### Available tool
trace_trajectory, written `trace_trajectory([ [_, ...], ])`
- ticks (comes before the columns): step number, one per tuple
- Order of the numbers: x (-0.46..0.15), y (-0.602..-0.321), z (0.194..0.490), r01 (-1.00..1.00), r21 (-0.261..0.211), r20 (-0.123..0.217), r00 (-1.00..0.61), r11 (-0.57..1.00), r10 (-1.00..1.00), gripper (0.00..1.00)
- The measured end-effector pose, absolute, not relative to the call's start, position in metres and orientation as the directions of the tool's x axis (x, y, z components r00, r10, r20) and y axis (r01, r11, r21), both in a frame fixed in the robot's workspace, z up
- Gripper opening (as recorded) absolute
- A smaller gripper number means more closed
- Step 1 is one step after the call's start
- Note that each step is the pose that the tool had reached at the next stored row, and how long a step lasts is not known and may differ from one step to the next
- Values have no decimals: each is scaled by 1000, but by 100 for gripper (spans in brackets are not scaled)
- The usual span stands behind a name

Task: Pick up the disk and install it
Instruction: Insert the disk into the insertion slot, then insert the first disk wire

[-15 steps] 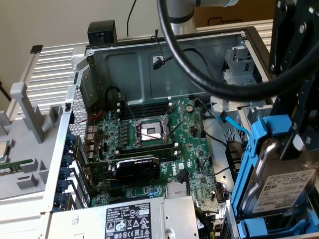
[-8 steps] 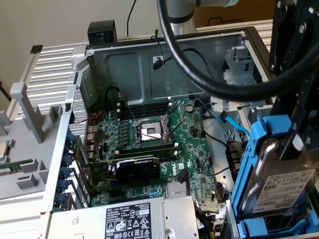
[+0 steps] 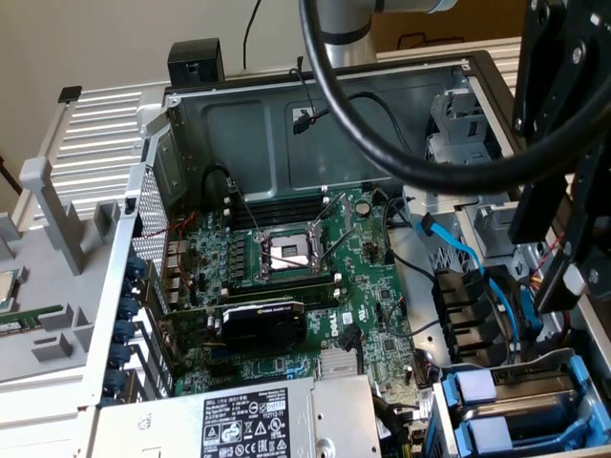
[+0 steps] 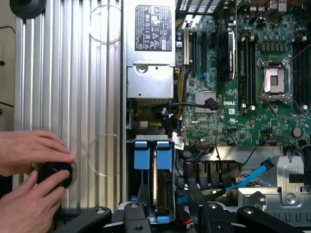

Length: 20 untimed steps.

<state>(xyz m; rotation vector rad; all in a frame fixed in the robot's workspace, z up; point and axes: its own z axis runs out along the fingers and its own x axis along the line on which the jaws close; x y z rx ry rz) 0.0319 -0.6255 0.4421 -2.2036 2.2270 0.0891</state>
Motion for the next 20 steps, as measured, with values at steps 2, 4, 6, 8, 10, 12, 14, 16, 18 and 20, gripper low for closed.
trace_trajectory([
  [2,32,-625,442,-999,35,-45,-11,10,-999,45],
  [4,32,-625,442,-999,35,-45,-11,10,-999,45],
  [6,32,-625,442,-999,35,-45,-11,10,-999,45],
  [8,32,-625,442,-999,35,-45,-11,10,-999,45],
  [10,32,-625,442,-999,35,-45,-11,10,-999,45],
  [12,32,-625,442,-999,35,-45,-11,10,-999,45],
  [14,32,-625,442,-999,35,-45,-11,10,-999,45],
  [16,32,-625,442,-999,35,-45,-11,10,-999,45],
  [18,33,-625,442,-999,35,-45,-11,10,-999,45],
  [20,40,-624,442,-999,35,-45,-11,10,-999,45],
])
